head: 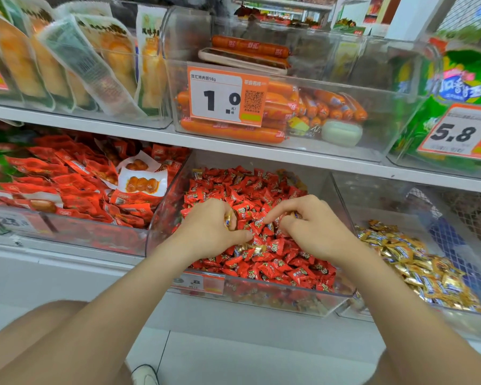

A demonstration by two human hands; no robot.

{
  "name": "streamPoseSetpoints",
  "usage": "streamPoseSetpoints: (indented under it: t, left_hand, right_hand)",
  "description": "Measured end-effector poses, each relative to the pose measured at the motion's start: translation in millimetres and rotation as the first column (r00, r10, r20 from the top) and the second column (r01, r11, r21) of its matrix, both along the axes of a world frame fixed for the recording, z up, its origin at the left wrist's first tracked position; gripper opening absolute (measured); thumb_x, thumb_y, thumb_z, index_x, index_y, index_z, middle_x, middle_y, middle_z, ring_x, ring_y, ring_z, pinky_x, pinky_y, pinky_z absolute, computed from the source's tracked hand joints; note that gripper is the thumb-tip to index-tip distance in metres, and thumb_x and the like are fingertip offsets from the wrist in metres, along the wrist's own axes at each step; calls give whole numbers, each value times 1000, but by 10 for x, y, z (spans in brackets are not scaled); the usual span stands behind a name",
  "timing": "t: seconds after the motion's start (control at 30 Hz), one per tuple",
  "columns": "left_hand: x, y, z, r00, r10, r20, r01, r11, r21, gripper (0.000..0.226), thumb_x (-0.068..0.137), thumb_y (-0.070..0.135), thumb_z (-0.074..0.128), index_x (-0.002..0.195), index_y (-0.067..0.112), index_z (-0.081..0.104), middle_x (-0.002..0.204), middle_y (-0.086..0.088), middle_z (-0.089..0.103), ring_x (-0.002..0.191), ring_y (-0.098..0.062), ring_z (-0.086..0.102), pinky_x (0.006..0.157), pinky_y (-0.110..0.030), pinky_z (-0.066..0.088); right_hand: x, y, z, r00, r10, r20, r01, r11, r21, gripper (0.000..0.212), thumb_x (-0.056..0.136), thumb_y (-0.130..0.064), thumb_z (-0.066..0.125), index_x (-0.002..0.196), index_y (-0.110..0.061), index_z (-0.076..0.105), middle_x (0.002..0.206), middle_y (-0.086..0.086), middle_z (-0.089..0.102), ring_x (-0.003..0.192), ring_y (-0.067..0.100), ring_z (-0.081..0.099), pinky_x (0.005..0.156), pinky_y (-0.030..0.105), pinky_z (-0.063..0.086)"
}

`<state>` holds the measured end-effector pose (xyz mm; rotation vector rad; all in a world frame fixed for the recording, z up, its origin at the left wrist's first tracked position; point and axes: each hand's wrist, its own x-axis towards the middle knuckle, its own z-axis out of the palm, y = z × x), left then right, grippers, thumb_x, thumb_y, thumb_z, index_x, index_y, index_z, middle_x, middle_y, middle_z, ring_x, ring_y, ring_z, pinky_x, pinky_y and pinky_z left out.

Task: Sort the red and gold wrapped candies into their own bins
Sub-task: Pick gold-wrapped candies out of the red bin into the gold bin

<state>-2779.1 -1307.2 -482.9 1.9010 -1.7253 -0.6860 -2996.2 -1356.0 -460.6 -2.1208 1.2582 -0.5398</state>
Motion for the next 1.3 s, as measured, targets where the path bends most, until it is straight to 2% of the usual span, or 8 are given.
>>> streamPoseSetpoints:
  t: [0.17, 0.3, 0.37, 0.47, 0.77, 1.0, 1.13, 1.3]
  left_hand:
    - [40, -12, -103, 982, 10, 191, 4, 997, -72, 42, 76, 58, 86, 75, 22, 66, 74, 2, 69, 70, -17, 65, 64, -34, 54]
    - [81, -22, -164, 967, -32, 252, 40, 999, -27, 47, 73, 64, 85, 101, 30, 70, 102, 5, 71, 95, -21, 66, 82, -42, 57]
    - [90, -31, -163, 959, -84, 270, 87, 996, 2, 47, 76, 56, 86, 112, 29, 74, 110, 5, 73, 104, -23, 67, 88, -43, 58]
    - [88, -36, -148, 947, -129, 295, 133, 991, 8, 30, 75, 49, 87, 92, 26, 76, 84, 11, 70, 88, -20, 67, 79, -44, 61]
    - [122, 11, -96, 951, -31, 308, 52, 997, -61, 40, 81, 67, 77, 79, 27, 72, 74, 7, 64, 76, -18, 62, 68, -38, 56]
    - [28, 281, 79, 997, 52, -49, -64, 957, -284, 15, 91, 50, 75, 87, 36, 76, 81, 13, 73, 79, -2, 65, 71, -25, 52]
    - [-251, 381, 106, 986, 26, -165, -77, 947, -313, 10, 91, 48, 76, 84, 40, 76, 75, 17, 73, 74, 4, 65, 64, -13, 45]
    - [-448, 247, -26, 979, 81, 188, -18, 949, -315, 20, 94, 49, 72, 105, 34, 79, 94, 14, 74, 93, -14, 69, 76, -33, 53]
  right_hand:
    - [95, 55, -82, 978, 59, -199, -91, 984, -156, 19, 94, -42, 63, 84, -35, 78, 79, -14, 75, 72, 4, 66, 76, 33, 57]
    - [266, 108, -139, 890, 60, -452, -186, 952, -241, 17, 87, -46, 66, 90, -36, 79, 72, -15, 66, 78, 13, 64, 68, 30, 50]
    - [338, 101, -155, 827, 52, -560, -218, 948, -234, 25, 88, -51, 67, 103, -36, 78, 89, -9, 69, 93, 22, 65, 69, 33, 46]
    - [441, 82, -139, 780, 62, -623, -249, 944, -218, 20, 85, -43, 70, 100, -33, 78, 100, -3, 71, 100, 27, 66, 71, 35, 49]
    - [203, 63, 30, 982, -104, -159, 81, 986, -143, 23, 81, -46, 68, 72, -25, 69, 67, -5, 69, 67, 13, 65, 63, 26, 50]
    - [-171, 97, 108, 955, -267, 130, 276, 960, -57, 44, 94, -39, 48, 57, -19, 35, 52, -7, 31, 51, 14, 28, 55, 32, 28]
    - [-593, 174, 197, 823, -372, 428, 276, 922, 271, 46, 107, -51, 49, 76, -18, 54, 67, 4, 40, 53, 17, 34, 46, 26, 26]
    - [-1432, 104, 8, 822, -511, 252, 533, 846, -20, 62, 98, -56, 57, 70, -1, 57, 54, 15, 46, 51, 29, 45, 56, 38, 41]
